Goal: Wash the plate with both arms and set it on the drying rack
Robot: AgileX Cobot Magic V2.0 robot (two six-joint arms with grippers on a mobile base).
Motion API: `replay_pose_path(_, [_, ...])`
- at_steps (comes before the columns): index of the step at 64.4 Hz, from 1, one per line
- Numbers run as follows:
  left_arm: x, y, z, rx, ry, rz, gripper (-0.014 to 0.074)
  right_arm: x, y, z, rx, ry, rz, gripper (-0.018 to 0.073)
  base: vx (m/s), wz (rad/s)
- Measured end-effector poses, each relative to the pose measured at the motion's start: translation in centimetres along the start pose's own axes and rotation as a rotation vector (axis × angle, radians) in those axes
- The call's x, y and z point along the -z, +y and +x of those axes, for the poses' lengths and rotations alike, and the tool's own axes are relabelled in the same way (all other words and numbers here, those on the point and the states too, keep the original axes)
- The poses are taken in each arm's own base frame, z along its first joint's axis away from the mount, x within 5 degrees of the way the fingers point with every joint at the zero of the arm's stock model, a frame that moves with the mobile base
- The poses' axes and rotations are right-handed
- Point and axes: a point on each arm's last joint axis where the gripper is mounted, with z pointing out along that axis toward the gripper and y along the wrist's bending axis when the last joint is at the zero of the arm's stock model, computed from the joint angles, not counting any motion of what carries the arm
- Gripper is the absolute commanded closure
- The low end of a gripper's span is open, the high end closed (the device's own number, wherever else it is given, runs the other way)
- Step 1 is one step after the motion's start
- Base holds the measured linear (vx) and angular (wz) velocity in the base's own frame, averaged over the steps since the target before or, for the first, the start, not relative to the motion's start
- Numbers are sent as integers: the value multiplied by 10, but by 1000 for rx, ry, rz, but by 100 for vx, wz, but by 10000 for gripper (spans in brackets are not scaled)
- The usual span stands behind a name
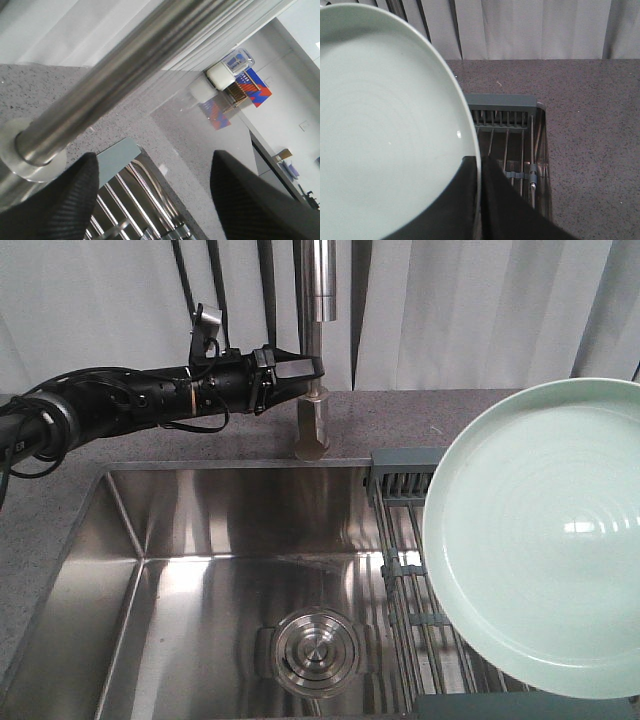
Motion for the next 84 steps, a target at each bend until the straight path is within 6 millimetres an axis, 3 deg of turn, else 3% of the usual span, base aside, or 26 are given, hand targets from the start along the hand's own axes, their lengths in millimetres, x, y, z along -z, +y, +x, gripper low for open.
replay_pose_path(13, [-8, 3, 9, 19, 25, 24, 129, 0, 0, 0, 0, 0, 0, 563, 0, 0])
replay_pose_path(54, [-7, -3, 21, -19, 150, 103, 129, 0, 0, 0, 0, -1, 0, 563, 0, 0])
replay_pose_path(84, [-7, -3, 22, -33, 163, 100, 129, 0, 0, 0, 0, -1, 0, 563, 0, 0])
